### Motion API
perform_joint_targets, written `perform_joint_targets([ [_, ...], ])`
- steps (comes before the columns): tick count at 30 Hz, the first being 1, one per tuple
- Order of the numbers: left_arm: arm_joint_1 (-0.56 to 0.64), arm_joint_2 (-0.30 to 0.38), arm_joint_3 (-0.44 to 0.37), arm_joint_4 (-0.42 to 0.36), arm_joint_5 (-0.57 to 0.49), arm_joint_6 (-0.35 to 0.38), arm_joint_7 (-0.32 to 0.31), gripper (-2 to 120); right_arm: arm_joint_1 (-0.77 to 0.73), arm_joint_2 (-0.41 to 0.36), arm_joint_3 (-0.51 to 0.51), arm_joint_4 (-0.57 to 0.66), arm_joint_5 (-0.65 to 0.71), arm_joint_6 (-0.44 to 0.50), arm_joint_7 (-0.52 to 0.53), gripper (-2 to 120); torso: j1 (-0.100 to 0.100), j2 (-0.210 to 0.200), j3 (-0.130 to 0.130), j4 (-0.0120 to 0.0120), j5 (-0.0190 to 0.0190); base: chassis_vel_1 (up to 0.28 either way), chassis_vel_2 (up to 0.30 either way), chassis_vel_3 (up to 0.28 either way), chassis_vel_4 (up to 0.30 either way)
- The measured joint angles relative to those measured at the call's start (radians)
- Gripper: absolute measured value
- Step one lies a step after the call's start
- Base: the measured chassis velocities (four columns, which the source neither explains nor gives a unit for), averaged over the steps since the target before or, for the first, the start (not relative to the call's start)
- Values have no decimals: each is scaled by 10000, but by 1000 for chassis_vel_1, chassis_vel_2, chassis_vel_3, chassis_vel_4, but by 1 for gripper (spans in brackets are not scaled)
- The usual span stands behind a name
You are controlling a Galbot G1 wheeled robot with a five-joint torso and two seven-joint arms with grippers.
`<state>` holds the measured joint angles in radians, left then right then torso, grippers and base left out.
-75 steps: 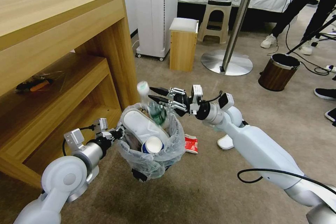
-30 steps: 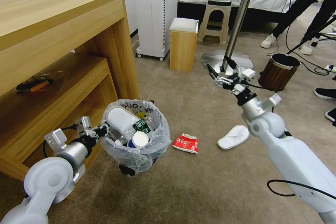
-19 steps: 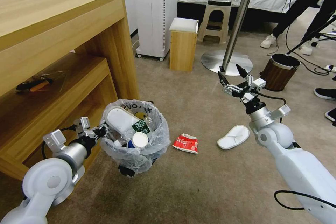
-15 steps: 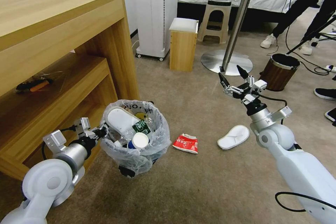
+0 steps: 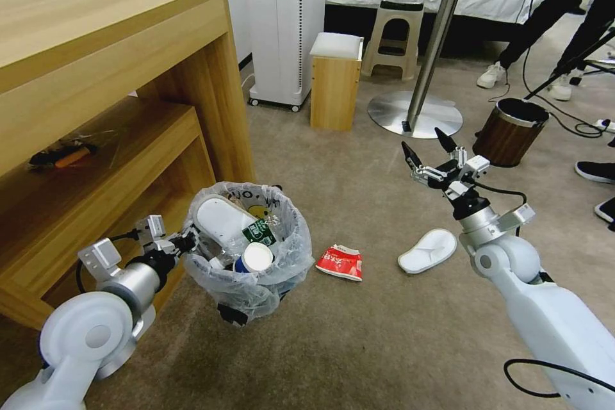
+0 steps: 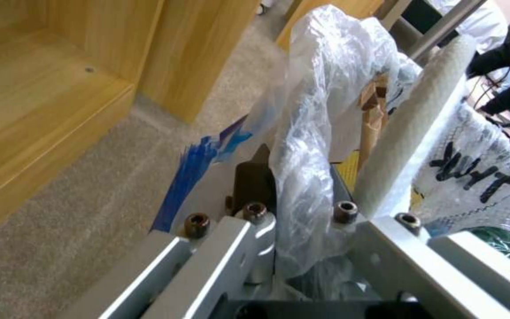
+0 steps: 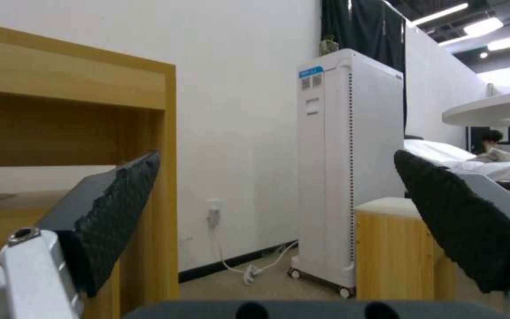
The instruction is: Pick up the trash bin and place the garbage on the floor into it.
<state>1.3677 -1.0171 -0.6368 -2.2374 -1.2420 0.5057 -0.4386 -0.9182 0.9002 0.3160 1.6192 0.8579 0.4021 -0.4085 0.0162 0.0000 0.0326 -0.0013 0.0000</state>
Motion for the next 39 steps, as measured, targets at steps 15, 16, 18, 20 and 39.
perform_joint_targets([
  [15, 11, 5, 16, -47, 33, 12, 15, 3, 115, 69, -166, -145, 70, 77, -138, 100, 1, 0, 0, 0, 0, -50, 54, 46, -46],
  [16, 11, 5, 16, -47, 33, 12, 15, 3, 115, 69, -166, -145, 70, 77, -138, 100, 1, 0, 0, 0, 0, -118, 120, 128, -99],
  [18, 19, 5, 26, -48, 41, 14, 16, 3, 121, 71, -178, -158, 79, 85, -153, 100, 1, 0, 0, 0, 0, -117, 105, 125, -108],
  [20, 20, 5, 51, -49, 51, 18, 17, 3, 122, 79, -186, -176, 79, 93, -155, 100, 2, 0, 1, -1, 0, -112, 95, 97, -100],
  [39, 303, 132, 211, -335, 593, -104, 326, 3, 282, 152, -383, -213, 60, 103, -167, 100, 1, 0, 0, 0, 0, -84, 84, 77, -86],
])
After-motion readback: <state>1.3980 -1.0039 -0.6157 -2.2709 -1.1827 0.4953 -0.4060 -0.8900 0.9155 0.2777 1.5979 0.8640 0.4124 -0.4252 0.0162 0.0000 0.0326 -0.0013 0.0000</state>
